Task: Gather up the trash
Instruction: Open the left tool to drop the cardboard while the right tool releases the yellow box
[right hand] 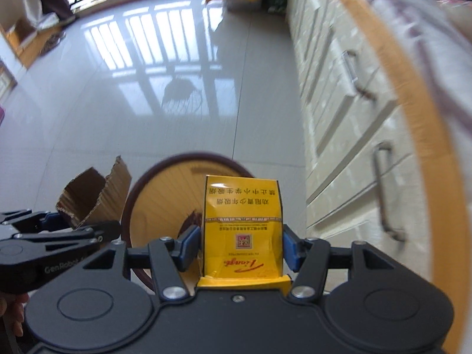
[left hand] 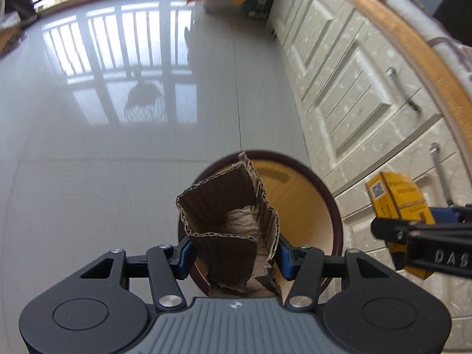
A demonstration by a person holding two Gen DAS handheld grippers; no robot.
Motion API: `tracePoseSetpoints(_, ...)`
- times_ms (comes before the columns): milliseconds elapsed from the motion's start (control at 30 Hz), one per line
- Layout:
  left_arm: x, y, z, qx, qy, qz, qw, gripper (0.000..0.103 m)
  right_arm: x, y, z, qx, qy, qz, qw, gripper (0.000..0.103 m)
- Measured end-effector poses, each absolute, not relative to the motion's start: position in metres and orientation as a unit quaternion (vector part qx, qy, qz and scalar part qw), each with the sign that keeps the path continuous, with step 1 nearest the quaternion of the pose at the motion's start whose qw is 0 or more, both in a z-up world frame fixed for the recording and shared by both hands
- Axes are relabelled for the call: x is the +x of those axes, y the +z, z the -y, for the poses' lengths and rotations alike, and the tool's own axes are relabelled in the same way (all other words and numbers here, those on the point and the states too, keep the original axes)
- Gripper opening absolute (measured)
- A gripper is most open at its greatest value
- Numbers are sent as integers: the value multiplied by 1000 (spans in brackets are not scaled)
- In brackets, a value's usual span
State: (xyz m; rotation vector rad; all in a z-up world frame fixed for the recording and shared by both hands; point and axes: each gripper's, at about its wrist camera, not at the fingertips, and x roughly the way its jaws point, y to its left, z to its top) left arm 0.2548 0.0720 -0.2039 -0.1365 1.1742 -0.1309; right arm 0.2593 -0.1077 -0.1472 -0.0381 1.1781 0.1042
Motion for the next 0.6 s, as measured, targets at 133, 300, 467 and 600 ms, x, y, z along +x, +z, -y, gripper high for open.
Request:
tracePoseSetpoints(133, 264, -231, -72, -80, -67, -565, 818, 55, 271, -176, 96, -50, 60, -580, 811, 59)
tracePoseSetpoints(300, 269, -260, -68, -110, -75, -579, 804, 55, 288, -213, 82, -84, 68, -606, 788, 59)
tracePoseSetpoints(467, 269, -287, -66, -126, -77, -594, 791, 55, 308, -240, 84, -98, 60, -620, 776, 58)
tracePoseSetpoints(600, 267, -303, -65, -130, -75, -602, 785, 55, 317, -256, 84, -109, 61, -625, 771, 58)
